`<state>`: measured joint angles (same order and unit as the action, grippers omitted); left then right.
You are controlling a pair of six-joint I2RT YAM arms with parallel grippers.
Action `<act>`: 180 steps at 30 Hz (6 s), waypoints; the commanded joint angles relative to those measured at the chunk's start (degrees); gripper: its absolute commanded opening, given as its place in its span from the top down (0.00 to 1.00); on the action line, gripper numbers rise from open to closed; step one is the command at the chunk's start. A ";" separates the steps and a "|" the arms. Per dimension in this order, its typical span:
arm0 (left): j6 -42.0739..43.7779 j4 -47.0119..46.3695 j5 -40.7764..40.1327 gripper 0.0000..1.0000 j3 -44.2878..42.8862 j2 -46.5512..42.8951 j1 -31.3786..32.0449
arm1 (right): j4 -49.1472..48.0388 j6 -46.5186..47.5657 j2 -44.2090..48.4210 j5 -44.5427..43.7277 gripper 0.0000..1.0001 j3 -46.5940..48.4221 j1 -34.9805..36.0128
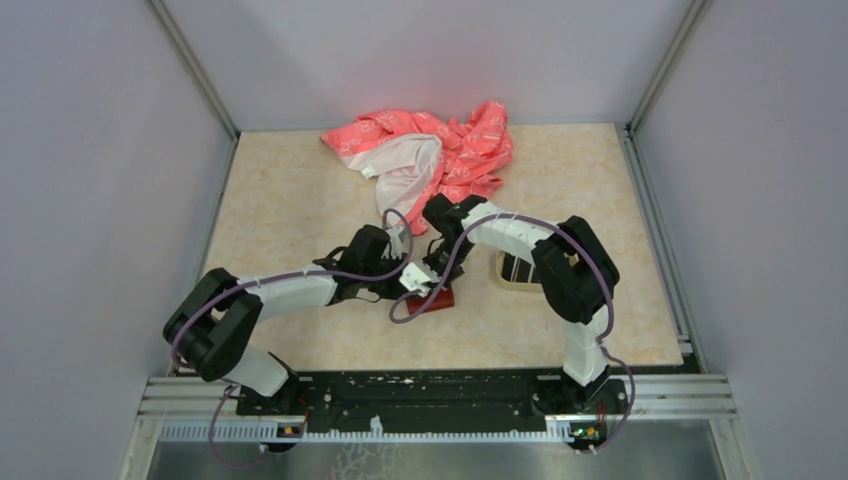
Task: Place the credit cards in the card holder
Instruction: Close the card holder at the center of the board.
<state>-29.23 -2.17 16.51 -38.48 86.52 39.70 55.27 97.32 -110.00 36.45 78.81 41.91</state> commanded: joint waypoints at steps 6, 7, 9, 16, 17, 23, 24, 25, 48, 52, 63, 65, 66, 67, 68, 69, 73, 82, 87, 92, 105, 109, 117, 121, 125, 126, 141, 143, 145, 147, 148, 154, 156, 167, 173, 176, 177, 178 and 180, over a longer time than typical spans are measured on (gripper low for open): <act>-3.37 -1.37 -2.87 0.89 2.76 -0.40 -0.92 | 4.13 -4.10 -1.68 -1.03 1.00 0.60 3.01; -3.93 -1.94 -3.01 0.87 2.93 -0.80 -1.01 | 3.95 -4.18 -1.67 -1.44 1.00 0.44 3.27; -5.57 -3.62 -2.86 0.86 3.54 -1.91 -1.35 | 3.55 -4.24 -1.44 -1.93 1.00 -0.25 3.52; -10.16 -8.32 -2.60 0.87 5.60 -4.97 -2.00 | 3.23 -4.58 -1.43 -2.44 1.00 -0.32 3.85; -10.70 -8.88 -2.67 0.88 5.72 -5.37 -1.98 | 3.14 -4.71 -1.37 -2.36 1.00 -0.18 3.83; -14.48 -15.46 -0.99 0.93 7.57 -5.85 -2.09 | 3.23 -5.10 -1.72 -2.23 1.00 0.46 3.87; -15.38 -17.49 -0.71 0.93 7.89 -5.48 -2.07 | 3.18 -5.19 -1.71 -2.21 1.00 0.47 3.88; -15.96 -18.94 -0.36 0.93 8.18 -5.10 -2.08 | 3.18 -5.25 -1.65 -2.15 1.00 0.44 3.88; -17.94 -27.26 5.69 0.96 5.12 3.68 -2.00 | 3.01 -6.00 -1.83 -2.34 1.00 0.41 3.87; -18.16 -27.37 6.80 0.96 4.47 5.40 -2.00 | 3.01 -6.16 -1.82 -2.34 1.00 0.39 3.88; -17.28 -23.12 5.83 1.00 7.60 4.34 -1.91 | 3.01 -6.35 -1.97 -2.76 1.00 0.17 3.88; -16.82 -22.16 5.11 1.00 8.16 4.34 -1.91 | 3.01 -6.35 -1.97 -2.78 1.00 0.26 3.87; -16.73 -22.02 5.00 1.00 8.34 4.50 -1.90 | 3.05 -6.40 -1.90 -2.72 1.00 0.29 3.88; -16.48 -21.76 4.87 1.00 8.41 4.66 -1.91 | 3.09 -6.44 -1.89 -2.70 1.00 0.30 3.90; -16.26 -21.59 4.71 1.00 8.30 4.99 -1.91 | 3.09 -6.44 -1.93 -2.70 1.00 0.32 3.88; -16.09 -21.37 4.44 1.00 8.21 5.25 -1.91 | 3.09 -6.44 -1.90 -2.70 1.00 0.34 3.84; -15.05 -19.77 3.91 1.00 7.27 6.43 -1.91 | 3.14 -6.61 -1.85 -2.78 1.00 0.38 3.90; -13.99 -17.50 2.25 1.00 9.45 6.75 -1.90 | 3.40 -7.03 -2.25 -2.61 1.00 0.95 3.87; -13.18 -17.25 2.04 1.00 10.41 7.82 -1.84 | 3.62 -7.31 -2.17 -2.61 1.00 1.09 3.92; -12.23 -17.86 2.86 1.00 9.79 8.93 -1.62 | 3.38 -7.72 -2.37 -2.61 1.00 1.25 3.86; -9.94 -14.59 0.23 1.00 8.91 9.73 -0.77 | 5.85 -9.87 -1.19 3.06 0.96 3.93 2.85; -9.83 -14.94 -0.01 1.00 9.54 9.38 -0.77 | 9.51 -8.72 -0.17 7.49 0.82 6.29 0.95; -9.44 -16.02 0.63 1.00 9.96 9.56 -0.86 | 15.30 -7.66 3.02 14.71 0.65 9.58 -5.69; -9.24 -16.41 0.97 1.00 9.93 9.47 -0.86 | -1.18 -15.19 8.41 13.47 0.55 -1.03 -7.04; -8.93 -16.71 1.37 1.00 9.91 9.32 -0.92 | -18.35 -23.21 12.63 10.53 0.51 -10.35 -5.72; -8.89 -16.86 1.42 1.00 9.99 9.29 -0.94 | -19.11 -23.87 12.14 10.69 0.54 -10.37 -5.63; -8.63 -18.04 2.68 1.00 10.71 8.72 -1.40 | -24.90 -25.39 10.75 5.91 0.72 -14.24 -2.19; -8.64 -18.04 2.68 1.00 10.71 8.67 -1.45 | -23.97 -24.85 10.82 5.83 0.73 -14.25 -2.10; -8.64 -18.19 2.76 1.00 10.82 8.71 -1.47 | -23.49 -24.68 11.22 5.56 0.73 -14.49 -2.10; -8.68 -18.45 2.87 1.00 10.94 8.71 -1.45 | -23.31 -24.67 11.57 5.64 0.73 -14.87 -2.10; -8.74 -18.52 2.98 1.00 11.03 8.68 -1.47 | -23.52 -24.78 11.59 5.63 0.73 -15.17 -2.03; -8.76 -18.71 3.22 1.00 11.24 8.47 -1.47 | -26.14 -25.94 11.45 4.21 0.73 -16.73 -0.75; -8.81 -18.89 3.43 1.00 11.30 8.55 -1.47 | -26.64 -26.23 11.45 3.83 0.73 -16.97 -0.56; -9.20 -20.05 4.40 1.00 11.49 8.94 -1.47 | -32.45 -30.74 12.46 1.04 0.73 -19.34 0.04; -9.21 -20.70 4.77 1.00 12.02 9.18 -1.47 | -35.95 -34.68 13.01 -0.18 0.82 -20.41 0.89; -9.12 -20.76 4.96 1.00 11.89 9.11 -1.47 | -37.04 -35.70 13.20 -0.88 0.83 -20.81 1.23; -9.12 -20.89 5.05 1.00 11.85 9.23 -1.47 | -37.20 -35.86 13.24 -1.18 0.85 -21.06 1.36; -9.18 -20.99 5.09 1.00 11.86 9.21 -1.47 | -37.43 -35.84 13.34 -1.46 0.86 -21.26 1.49; -9.18 -21.19 5.41 1.00 11.85 9.36 -1.46 | -37.38 -35.88 13.47 -1.55 0.89 -21.43 1.55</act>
<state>-40.66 -32.99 21.26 -29.39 92.92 37.71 23.35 62.74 -97.41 35.59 58.11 41.76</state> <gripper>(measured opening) 0.005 0.136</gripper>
